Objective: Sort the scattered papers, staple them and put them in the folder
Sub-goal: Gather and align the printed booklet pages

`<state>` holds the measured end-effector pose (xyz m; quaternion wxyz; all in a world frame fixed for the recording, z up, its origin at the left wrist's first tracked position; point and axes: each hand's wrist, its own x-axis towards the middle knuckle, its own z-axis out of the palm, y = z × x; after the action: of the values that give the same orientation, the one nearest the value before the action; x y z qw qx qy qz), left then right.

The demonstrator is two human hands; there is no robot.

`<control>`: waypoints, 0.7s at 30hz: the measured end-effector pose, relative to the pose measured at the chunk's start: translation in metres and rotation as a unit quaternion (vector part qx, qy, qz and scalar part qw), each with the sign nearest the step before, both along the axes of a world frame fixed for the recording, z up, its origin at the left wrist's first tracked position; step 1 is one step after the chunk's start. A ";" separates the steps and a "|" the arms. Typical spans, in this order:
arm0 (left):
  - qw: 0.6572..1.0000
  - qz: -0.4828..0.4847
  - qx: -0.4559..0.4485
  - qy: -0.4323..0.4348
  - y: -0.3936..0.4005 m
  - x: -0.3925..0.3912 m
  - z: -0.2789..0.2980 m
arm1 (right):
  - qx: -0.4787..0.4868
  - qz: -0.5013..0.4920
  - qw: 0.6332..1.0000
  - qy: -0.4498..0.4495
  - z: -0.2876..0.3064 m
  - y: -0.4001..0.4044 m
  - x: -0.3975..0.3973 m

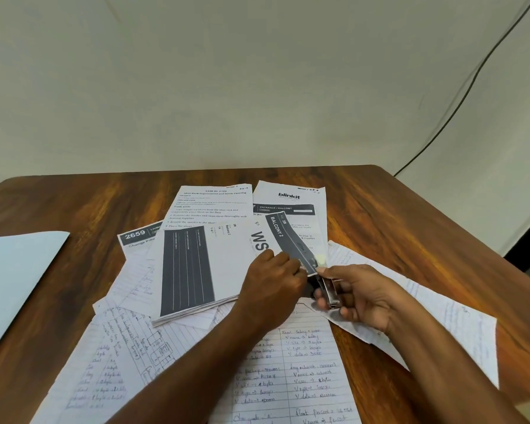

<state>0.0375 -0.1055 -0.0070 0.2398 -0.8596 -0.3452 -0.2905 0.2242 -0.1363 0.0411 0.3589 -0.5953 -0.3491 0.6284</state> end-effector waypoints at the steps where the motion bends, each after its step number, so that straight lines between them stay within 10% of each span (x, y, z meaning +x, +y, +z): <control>1: 1.000 0.001 -0.003 0.001 0.001 0.000 0.000 | -0.013 0.010 1.000 0.013 0.000 0.000 0.002; 12: 1.000 -0.007 0.011 -0.002 -0.001 -0.001 0.001 | -0.054 0.094 0.989 0.105 -0.003 0.012 0.016; 21: 1.000 -0.008 0.012 -0.002 0.000 0.000 -0.001 | -0.021 0.030 0.999 0.010 0.001 0.012 0.001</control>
<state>0.0372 -0.1057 -0.0081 0.2467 -0.8590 -0.3351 -0.2984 0.2253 -0.1243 0.0418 0.3310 -0.5854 -0.3498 0.6522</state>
